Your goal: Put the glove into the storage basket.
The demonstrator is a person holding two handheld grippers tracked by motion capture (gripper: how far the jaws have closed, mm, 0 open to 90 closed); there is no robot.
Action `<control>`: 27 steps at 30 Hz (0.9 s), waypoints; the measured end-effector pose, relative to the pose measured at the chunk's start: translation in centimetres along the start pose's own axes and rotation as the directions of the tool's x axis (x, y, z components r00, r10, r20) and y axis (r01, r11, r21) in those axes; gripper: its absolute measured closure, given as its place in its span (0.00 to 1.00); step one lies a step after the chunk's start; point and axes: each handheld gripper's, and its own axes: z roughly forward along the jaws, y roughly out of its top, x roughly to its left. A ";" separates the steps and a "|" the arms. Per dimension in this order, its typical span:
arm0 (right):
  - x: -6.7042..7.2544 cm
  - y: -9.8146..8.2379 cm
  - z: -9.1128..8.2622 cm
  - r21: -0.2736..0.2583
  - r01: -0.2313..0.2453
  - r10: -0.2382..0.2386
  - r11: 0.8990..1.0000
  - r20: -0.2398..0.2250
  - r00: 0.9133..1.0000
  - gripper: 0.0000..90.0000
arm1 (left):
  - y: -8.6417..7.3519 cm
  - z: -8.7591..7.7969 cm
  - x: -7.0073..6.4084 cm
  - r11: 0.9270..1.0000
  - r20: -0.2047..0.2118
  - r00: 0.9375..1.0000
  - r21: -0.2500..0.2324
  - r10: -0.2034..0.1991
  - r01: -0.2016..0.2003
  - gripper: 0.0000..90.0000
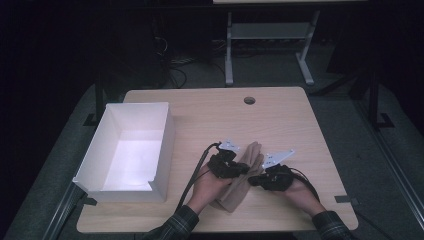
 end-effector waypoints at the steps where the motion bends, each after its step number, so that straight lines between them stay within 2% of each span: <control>1: -0.1 -0.1 -0.5 -0.009 -0.013 0.013 1.000 0.009 1.000 0.95 | 0.0 -0.2 0.0 1.000 0.008 1.000 -0.007 0.002 -0.002 0.87; 3: -0.2 -0.2 -1.0 -0.019 -0.020 0.020 1.000 0.017 1.000 0.94 | 0.1 -0.3 -0.1 1.000 0.022 1.000 -0.021 0.000 0.000 0.87; 4: -0.8 -0.5 -2.0 -0.039 -0.034 0.036 0.999 0.047 0.998 0.91 | 0.1 -0.4 -0.2 1.000 0.032 0.999 -0.029 0.001 0.000 0.86; 5: -0.8 -0.5 -2.0 -0.039 -0.034 0.036 0.999 0.047 0.998 0.91 | 0.1 -0.4 -0.2 1.000 0.032 0.999 -0.029 0.001 0.000 0.86; 6: -1.4 -0.8 -3.0 -0.059 -0.051 0.055 0.997 0.082 0.995 0.88 | 0.2 -0.6 -0.3 1.000 0.029 0.999 -0.027 0.015 -0.015 0.86; 8: -2.0 -1.3 -3.8 -0.074 -0.064 0.072 0.995 0.114 0.991 0.84 | 0.0 -0.8 -0.4 1.000 0.029 0.999 -0.021 0.022 -0.021 0.89; 10: -2.8 -2.0 -4.7 -0.083 -0.094 0.106 0.992 0.157 0.982 0.74 | -0.3 -1.0 -0.6 0.999 0.029 0.999 -0.006 0.031 -0.031 0.95; 11: -3.2 -2.2 -4.8 -0.087 -0.091 0.105 0.992 0.170 0.980 0.70 | -0.6 -1.1 -0.7 0.999 0.030 0.999 -0.002 0.034 -0.034 0.96; 15: -4.4 -3.3 -5.3 -0.097 -0.134 0.154 0.986 0.246 0.957 0.49 | -1.6 -0.9 -1.0 1.000 0.036 0.999 0.005 0.029 -0.030 0.97; 18: -5.0 -3.6 -5.2 -0.102 -0.154 0.177 0.983 0.275 0.945 0.41 | -2.2 -0.2 -1.4 0.999 0.046 0.998 0.036 0.038 -0.040 0.97; 20: -5.1 -3.6 -5.1 -0.114 -0.169 0.196 0.979 0.298 0.934 0.36 | -2.7 0.3 -1.5 0.998 0.048 0.998 0.050 0.036 -0.038 0.97; 22: -5.2 -3.7 -4.8 -0.109 -0.169 0.197 0.980 0.344 0.918 0.30 | -2.9 0.5 -1.6 0.998 0.051 0.998 0.053 0.030 -0.033 0.97; 24: -5.4 -3.8 -4.7 -0.108 -0.165 0.194 0.980 0.375 0.907 0.26 | -3.5 1.0 -1.8 0.997 0.046 0.999 0.076 0.028 -0.031 0.97; 25: -5.4 -3.8 -4.7 -0.108 -0.165 0.194 0.980 0.375 0.907 0.26 | -3.5 1.0 -1.8 0.997 0.046 0.999 0.076 0.028 -0.031 0.97; 26: -5.5 -3.9 -4.5 -0.113 -0.162 0.195 0.980 0.403 0.894 0.23 | -4.0 1.2 -1.7 0.995 0.040 0.999 0.092 0.032 -0.035 0.97; 27: -5.6 -4.0 -4.4 -0.108 -0.157 0.188 0.982 0.411 0.892 0.22 | -4.1 1.2 -1.7 0.995 0.038 0.999 0.096 0.031 -0.034 0.97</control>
